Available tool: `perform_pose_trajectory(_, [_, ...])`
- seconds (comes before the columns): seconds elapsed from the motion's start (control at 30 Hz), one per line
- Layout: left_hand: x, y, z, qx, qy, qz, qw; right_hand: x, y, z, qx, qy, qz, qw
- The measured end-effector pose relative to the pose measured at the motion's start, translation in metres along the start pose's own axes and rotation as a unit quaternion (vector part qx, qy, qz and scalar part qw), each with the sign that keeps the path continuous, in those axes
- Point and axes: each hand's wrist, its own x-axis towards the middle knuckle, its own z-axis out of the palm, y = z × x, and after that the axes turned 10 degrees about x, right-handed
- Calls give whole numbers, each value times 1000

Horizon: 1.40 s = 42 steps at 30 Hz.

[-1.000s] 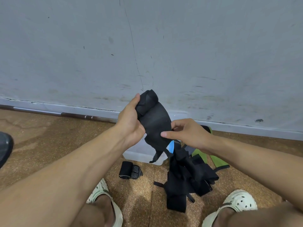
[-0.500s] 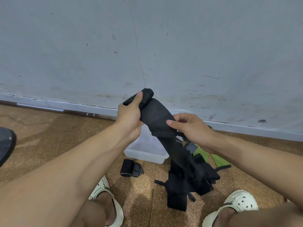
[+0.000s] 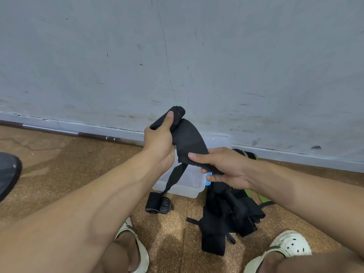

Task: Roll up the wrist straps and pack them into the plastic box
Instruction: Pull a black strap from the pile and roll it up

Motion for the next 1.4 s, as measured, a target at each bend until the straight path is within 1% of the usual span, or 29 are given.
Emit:
perform_pose_trajectory(0.07, [0,1,-1,16,-25,5,1000,4,0,-3,-22,-14,10,1000])
perform_pose_trajectory(0.13, [1,2,-4,54,-55,15,997,4,-2,-8,-73,-24,3,997])
perform_pose_trajectory(0.23, [2,3,-7,108,-79,21,991,7,-7,-23,-195,13,-43,980])
perform_pose_trajectory(0.27, [3,3,-7,121,-83,23,989,8,-9,-28,-223,23,-51,973])
perform_pose_trajectory(0.33, [3,3,-7,133,-104,28,985,8,-13,-37,-242,33,-58,968])
perform_pose_trajectory(0.47, [-3,2,-6,148,-197,15,969,7,-7,-43,-224,2,-71,972])
perform_pose_trajectory(0.53, [-6,2,-4,155,-216,15,964,7,-1,-44,-241,7,-87,967])
perform_pose_trajectory(0.63, [-6,2,-4,156,-211,22,965,6,-5,-50,-270,63,-105,955])
perform_pose_trajectory(0.7, [-6,2,-5,159,-208,21,965,3,-12,-52,-260,78,-102,957])
perform_pose_trajectory(0.8, [-6,-2,-6,164,-224,8,961,0,-20,-51,-186,49,-133,972])
perform_pose_trajectory(0.87, [-7,-5,-5,177,-251,5,952,-2,-22,-47,-140,10,-161,977])
perform_pose_trajectory(0.97, [-9,-9,-1,184,-275,3,944,-5,-23,-42,-123,-27,-191,973])
perform_pose_trajectory(1.13, [-14,-10,3,185,-255,-12,949,-6,-18,-41,-80,-35,-217,972])
perform_pose_trajectory(1.2, [-16,-13,5,174,-249,-34,952,-5,-16,-40,-90,-14,-249,964])
perform_pose_trajectory(1.27, [-15,-14,5,170,-264,-59,948,-4,-14,-41,-107,5,-287,952])
perform_pose_trajectory(1.4, [-14,-13,2,208,-330,-109,914,-5,-13,-41,-150,30,-351,924])
